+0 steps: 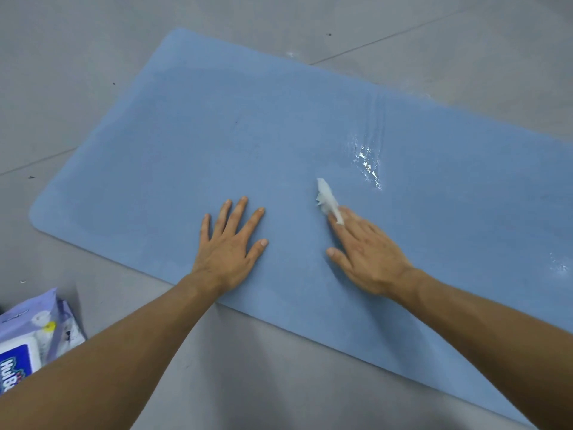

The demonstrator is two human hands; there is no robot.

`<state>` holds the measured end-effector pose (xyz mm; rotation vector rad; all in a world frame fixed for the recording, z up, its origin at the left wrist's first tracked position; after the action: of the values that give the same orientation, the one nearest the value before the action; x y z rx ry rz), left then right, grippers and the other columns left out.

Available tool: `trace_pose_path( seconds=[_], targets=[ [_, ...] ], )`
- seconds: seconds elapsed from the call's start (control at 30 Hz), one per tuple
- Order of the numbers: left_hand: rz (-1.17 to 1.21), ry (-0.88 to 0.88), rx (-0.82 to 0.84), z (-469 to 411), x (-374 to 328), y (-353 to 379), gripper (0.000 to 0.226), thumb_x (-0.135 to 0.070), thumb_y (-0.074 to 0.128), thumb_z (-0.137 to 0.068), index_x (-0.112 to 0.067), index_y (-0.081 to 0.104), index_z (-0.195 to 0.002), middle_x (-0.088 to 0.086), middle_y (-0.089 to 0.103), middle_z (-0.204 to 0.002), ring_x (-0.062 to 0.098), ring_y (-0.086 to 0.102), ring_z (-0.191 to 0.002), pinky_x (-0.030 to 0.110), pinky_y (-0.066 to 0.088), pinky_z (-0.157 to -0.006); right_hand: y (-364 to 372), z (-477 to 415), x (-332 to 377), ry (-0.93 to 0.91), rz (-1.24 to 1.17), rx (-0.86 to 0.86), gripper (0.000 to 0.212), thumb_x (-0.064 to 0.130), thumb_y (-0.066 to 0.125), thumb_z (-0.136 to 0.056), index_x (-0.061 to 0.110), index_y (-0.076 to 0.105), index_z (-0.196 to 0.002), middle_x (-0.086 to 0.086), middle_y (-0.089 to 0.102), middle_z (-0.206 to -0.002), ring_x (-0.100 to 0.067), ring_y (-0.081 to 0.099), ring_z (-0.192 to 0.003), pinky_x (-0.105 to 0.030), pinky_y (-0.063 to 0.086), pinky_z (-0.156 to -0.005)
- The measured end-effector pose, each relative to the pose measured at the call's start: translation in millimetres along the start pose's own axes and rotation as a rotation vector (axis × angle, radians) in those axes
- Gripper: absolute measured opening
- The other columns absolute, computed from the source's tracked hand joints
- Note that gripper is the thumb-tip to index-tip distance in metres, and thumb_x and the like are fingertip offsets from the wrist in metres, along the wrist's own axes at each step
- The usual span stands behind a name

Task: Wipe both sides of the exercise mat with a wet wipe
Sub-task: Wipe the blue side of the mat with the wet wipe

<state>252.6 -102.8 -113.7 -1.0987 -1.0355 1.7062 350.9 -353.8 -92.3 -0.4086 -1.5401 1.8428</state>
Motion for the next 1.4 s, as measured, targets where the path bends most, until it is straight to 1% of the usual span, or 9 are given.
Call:
trace_pose_path(
  seconds=[0.13,0.27,0.43,0.63,0.83,1.0,1.1,1.2,1.4],
  targets=[
    [-0.051,0.023,-0.017,-6.3,2.7,-0.1,0.073,-0.072,0.003,-0.092,-0.049,-0.006,-0.161,-0.014,-0.02,-0.17,0.013,-0.022,-0.156,0.051,-0.011,-0.126,15.8,18.4,60.8,-0.326,0.016,-0.008,0.07,0.055,0.028,-0.108,0.009,0.033,-0.161,-0.007,0.018,-0.171,-0.02,0.013,-0.159,-0.038,0.011,-0.128],
    [-0.068,0.04,-0.039,-4.7,1.3,0.6,0.072,-0.068,0.003,-0.093,-0.047,-0.006,-0.162,-0.013,-0.019,-0.171,0.014,-0.021,-0.157,0.051,-0.011,-0.126,23.8,23.4,71.7,-0.429,0.053,0.057,0.069,0.055,0.025,-0.11,0.01,0.028,-0.163,-0.005,0.016,-0.173,-0.017,0.009,-0.16,-0.036,0.007,-0.129],
    [-0.05,0.025,-0.048,-3.3,1.6,1.3,0.071,-0.071,0.004,-0.095,-0.049,-0.006,-0.161,-0.015,-0.02,-0.17,0.012,-0.022,-0.156,0.05,-0.013,-0.126,0.9,-10.1,8.4,-0.175,0.058,0.015,0.072,0.054,0.024,-0.105,0.012,0.029,-0.162,-0.007,0.026,-0.17,-0.022,0.024,-0.157,-0.035,0.011,-0.125],
    [-0.031,0.026,-0.046,-3.0,1.5,1.6,0.07,-0.072,0.005,-0.096,-0.049,-0.006,-0.161,-0.014,-0.02,-0.17,0.012,-0.024,-0.156,0.05,-0.014,-0.126,-26.1,-24.4,-65.0,0.267,0.005,0.025,0.096,0.065,-0.004,-0.088,0.011,0.015,-0.165,-0.009,0.016,-0.172,-0.023,0.01,-0.159,-0.04,0.014,-0.126],
    [-0.006,0.019,-0.018,-3.2,2.4,-1.6,0.072,-0.072,0.001,-0.092,-0.05,-0.004,-0.161,-0.016,-0.018,-0.17,0.01,-0.023,-0.155,0.048,-0.014,-0.126,-6.1,-11.5,13.5,-0.012,-0.037,0.089,0.089,0.063,0.004,-0.094,0.011,0.019,-0.164,-0.012,0.005,-0.173,-0.024,0.005,-0.161,-0.035,0.007,-0.127],
    [0.017,0.04,-0.027,-1.3,2.6,-5.0,0.075,-0.069,0.003,-0.092,-0.045,0.007,-0.163,-0.014,-0.01,-0.172,0.011,-0.017,-0.157,0.049,-0.009,-0.127,16.8,18.0,88.4,-0.347,0.027,-0.039,0.069,0.055,0.035,-0.104,0.01,0.042,-0.156,-0.014,0.039,-0.163,-0.025,0.031,-0.154,-0.037,0.017,-0.125],
    [0.007,0.071,-0.04,5.1,1.3,-4.0,0.074,-0.065,0.006,-0.094,-0.04,0.013,-0.164,-0.011,-0.005,-0.173,0.015,-0.013,-0.159,0.05,-0.006,-0.127,31.1,47.8,111.9,-0.497,0.096,0.005,0.069,0.057,0.033,-0.106,0.011,0.038,-0.158,-0.01,0.035,-0.166,-0.023,0.024,-0.157,-0.039,0.019,-0.128],
    [-0.025,0.111,-0.031,16.0,-0.8,1.7,0.07,-0.061,0.007,-0.098,-0.04,0.013,-0.164,-0.012,-0.006,-0.173,0.015,-0.013,-0.158,0.048,-0.006,-0.127,35.0,63.9,113.5,-0.497,0.145,0.002,0.071,0.059,0.031,-0.107,0.01,0.037,-0.159,-0.009,0.032,-0.167,-0.021,0.019,-0.158,-0.039,0.015,-0.126],
    [-0.068,0.224,-0.026,46.5,-8.8,12.1,0.062,-0.05,0.019,-0.102,-0.036,0.027,-0.162,-0.008,0.007,-0.173,0.016,-0.002,-0.159,0.055,0.008,-0.127,27.3,70.7,102.8,-0.471,0.162,-0.08,0.068,0.057,0.038,-0.106,0.01,0.045,-0.155,-0.007,0.038,-0.164,-0.019,0.032,-0.154,-0.034,0.018,-0.124]
  ],
)
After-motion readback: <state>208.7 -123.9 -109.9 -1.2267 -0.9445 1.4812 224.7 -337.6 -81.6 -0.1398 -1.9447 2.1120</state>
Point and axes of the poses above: each hand's wrist, its own z-axis away from the middle knuckle, its own y-axis out of the palm, x = y × z, the point moved 6 cm from there along -z, towards the middle knuckle
